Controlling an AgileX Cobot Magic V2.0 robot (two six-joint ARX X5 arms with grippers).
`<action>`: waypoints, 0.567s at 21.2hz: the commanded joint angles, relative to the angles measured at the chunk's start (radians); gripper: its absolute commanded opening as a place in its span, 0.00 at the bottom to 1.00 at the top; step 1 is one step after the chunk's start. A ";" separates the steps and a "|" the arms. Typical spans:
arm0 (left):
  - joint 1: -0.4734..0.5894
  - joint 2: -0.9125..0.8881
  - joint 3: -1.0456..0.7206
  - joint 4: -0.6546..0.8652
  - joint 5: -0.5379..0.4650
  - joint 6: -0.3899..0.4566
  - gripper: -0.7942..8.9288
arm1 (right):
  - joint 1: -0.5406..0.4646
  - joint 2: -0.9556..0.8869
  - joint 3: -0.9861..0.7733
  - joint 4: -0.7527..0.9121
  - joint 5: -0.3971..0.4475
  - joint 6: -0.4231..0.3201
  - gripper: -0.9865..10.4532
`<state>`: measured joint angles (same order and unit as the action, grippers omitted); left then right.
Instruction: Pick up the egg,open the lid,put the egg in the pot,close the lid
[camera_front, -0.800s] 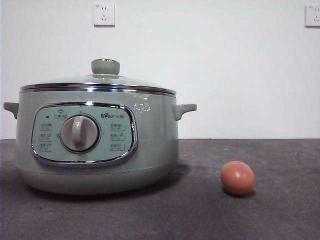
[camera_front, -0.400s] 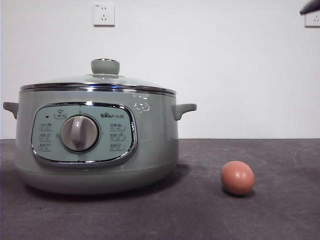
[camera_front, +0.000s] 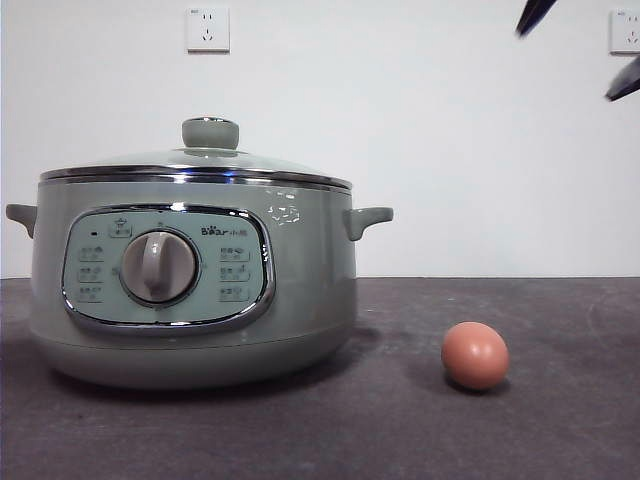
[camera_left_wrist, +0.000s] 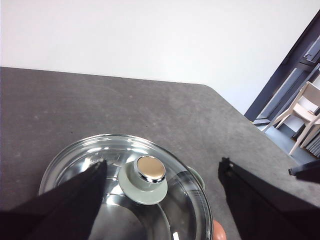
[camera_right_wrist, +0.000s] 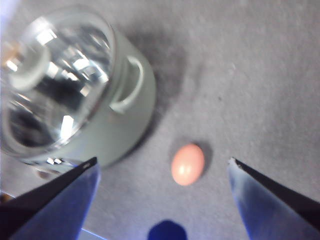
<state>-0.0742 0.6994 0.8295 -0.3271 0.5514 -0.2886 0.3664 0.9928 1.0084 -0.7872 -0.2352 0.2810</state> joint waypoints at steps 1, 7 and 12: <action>-0.015 0.003 0.003 0.012 -0.013 0.001 0.47 | 0.130 0.097 0.043 -0.011 0.116 0.053 0.46; -0.050 0.005 0.003 0.012 -0.027 0.001 0.47 | 0.304 0.344 0.057 -0.008 0.265 0.146 0.44; -0.075 0.005 0.003 0.012 -0.027 0.001 0.47 | 0.311 0.516 0.057 -0.017 0.272 0.176 0.44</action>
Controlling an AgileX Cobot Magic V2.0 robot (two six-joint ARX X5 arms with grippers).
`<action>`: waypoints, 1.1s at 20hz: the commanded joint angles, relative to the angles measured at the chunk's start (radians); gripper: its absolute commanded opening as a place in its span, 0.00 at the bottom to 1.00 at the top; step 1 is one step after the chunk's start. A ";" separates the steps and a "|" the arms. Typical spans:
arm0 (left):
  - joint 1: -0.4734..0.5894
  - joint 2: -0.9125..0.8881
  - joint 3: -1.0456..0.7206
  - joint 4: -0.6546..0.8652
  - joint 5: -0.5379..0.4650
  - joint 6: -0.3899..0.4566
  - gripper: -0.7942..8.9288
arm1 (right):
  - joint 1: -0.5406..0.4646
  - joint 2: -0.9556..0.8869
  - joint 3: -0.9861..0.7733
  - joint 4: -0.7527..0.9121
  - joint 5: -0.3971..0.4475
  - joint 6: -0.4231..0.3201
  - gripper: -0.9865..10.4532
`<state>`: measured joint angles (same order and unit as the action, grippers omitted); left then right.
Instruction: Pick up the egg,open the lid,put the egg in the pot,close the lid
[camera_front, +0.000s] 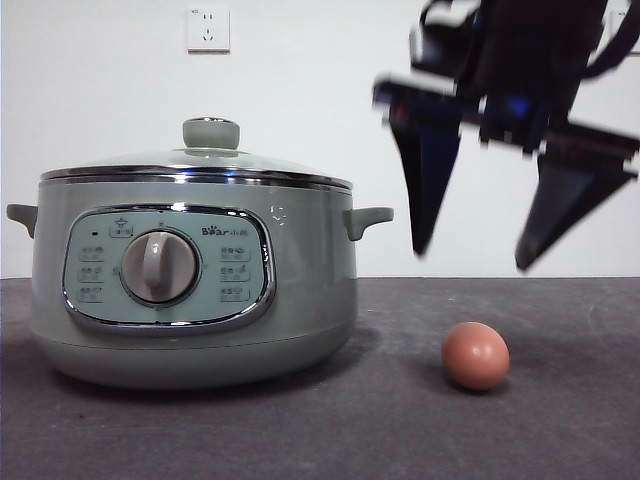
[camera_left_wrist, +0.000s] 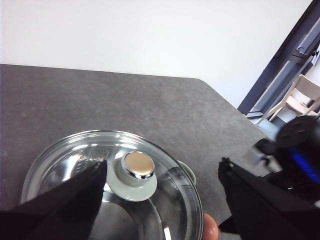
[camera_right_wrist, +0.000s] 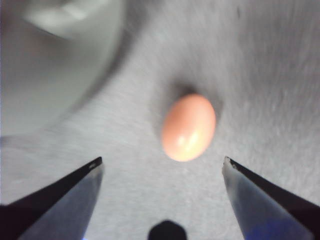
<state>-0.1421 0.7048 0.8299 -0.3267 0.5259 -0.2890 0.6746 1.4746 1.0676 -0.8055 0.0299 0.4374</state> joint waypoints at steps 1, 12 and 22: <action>-0.011 -0.001 0.002 0.011 -0.002 0.002 0.47 | 0.003 0.065 -0.002 0.010 0.013 0.024 0.44; -0.017 -0.001 0.002 0.011 -0.002 0.002 0.47 | -0.020 0.242 -0.002 0.113 0.053 0.026 0.38; -0.017 0.002 0.002 0.012 -0.005 0.004 0.47 | -0.035 0.218 -0.002 0.098 0.056 -0.041 0.08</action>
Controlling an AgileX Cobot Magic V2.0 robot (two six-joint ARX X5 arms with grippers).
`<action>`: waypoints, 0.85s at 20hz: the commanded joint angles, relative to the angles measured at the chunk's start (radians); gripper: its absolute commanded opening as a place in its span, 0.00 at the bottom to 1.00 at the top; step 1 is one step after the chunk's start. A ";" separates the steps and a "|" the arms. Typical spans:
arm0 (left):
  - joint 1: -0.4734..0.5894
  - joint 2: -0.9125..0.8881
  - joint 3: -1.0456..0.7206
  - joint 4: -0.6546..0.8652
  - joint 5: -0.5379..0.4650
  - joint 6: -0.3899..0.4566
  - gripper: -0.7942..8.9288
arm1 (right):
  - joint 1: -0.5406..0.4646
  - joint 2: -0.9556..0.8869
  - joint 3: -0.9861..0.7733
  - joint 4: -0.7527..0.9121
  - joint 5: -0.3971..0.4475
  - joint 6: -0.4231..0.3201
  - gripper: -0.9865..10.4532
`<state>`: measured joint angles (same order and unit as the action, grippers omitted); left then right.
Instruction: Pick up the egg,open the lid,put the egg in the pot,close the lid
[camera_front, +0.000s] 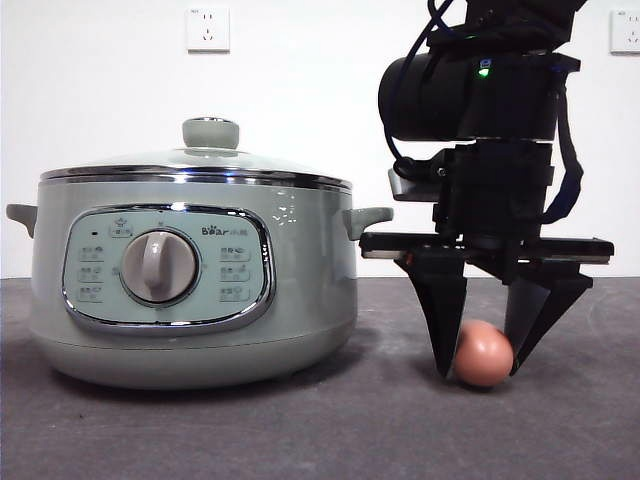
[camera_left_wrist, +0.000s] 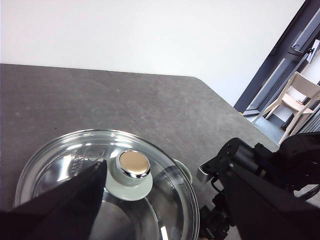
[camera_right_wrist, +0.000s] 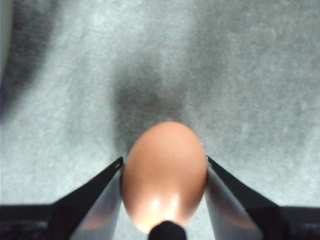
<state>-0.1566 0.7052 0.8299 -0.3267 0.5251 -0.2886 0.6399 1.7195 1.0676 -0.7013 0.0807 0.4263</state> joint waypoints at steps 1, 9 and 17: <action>-0.002 0.006 0.002 0.012 -0.004 0.004 0.47 | -0.001 -0.053 -0.002 -0.015 0.007 -0.040 0.08; -0.092 0.138 0.017 0.088 -0.131 0.093 0.47 | -0.005 -0.361 -0.002 -0.095 0.008 -0.112 0.08; -0.334 0.420 0.126 0.113 -0.450 0.271 0.47 | -0.005 -0.505 -0.002 -0.147 0.041 -0.115 0.08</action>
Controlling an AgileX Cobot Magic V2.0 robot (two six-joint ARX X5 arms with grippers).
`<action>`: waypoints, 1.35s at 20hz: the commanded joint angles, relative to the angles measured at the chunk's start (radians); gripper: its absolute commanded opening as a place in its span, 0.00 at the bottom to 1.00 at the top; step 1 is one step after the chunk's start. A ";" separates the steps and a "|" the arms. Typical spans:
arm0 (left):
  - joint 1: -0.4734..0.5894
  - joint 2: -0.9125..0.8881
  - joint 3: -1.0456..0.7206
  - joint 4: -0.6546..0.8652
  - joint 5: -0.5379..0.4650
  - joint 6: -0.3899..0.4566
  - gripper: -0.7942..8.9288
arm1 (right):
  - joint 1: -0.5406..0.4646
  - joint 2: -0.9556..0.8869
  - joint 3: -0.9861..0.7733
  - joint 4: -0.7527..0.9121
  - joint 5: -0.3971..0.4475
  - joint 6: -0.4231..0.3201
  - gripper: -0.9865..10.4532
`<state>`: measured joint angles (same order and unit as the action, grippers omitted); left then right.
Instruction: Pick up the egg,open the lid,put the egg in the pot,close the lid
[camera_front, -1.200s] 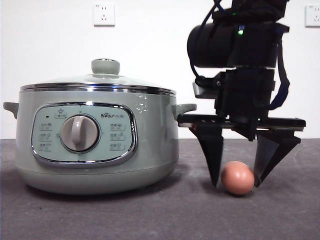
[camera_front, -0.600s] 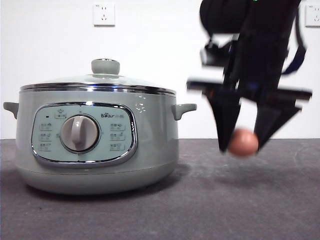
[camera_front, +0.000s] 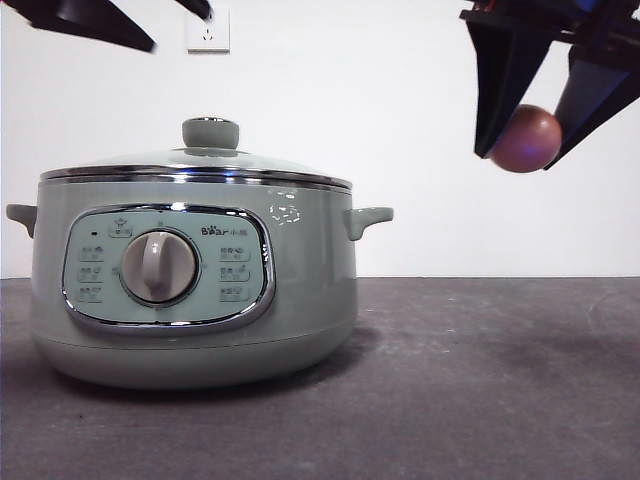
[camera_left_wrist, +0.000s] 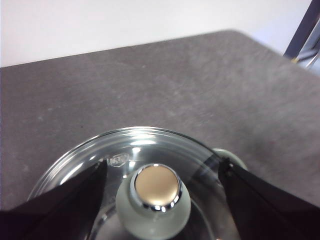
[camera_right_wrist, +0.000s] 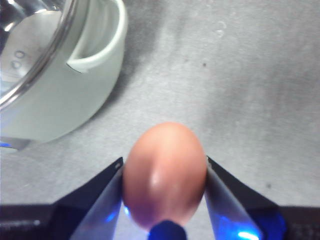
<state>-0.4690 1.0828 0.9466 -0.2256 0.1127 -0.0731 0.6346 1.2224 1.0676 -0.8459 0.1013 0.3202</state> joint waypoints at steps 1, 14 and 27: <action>-0.033 0.076 0.015 0.023 -0.059 0.057 0.47 | 0.000 -0.012 -0.002 -0.014 0.040 -0.009 0.08; -0.041 0.240 0.023 0.031 -0.063 0.069 0.06 | -0.007 -0.014 -0.002 -0.050 0.040 -0.016 0.09; -0.040 0.011 0.023 0.135 -0.160 0.105 0.07 | -0.005 -0.015 0.060 0.089 -0.069 -0.063 0.08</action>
<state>-0.5098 1.1027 0.9588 -0.1360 -0.0505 0.0185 0.6281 1.2095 1.1229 -0.7601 0.0326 0.2745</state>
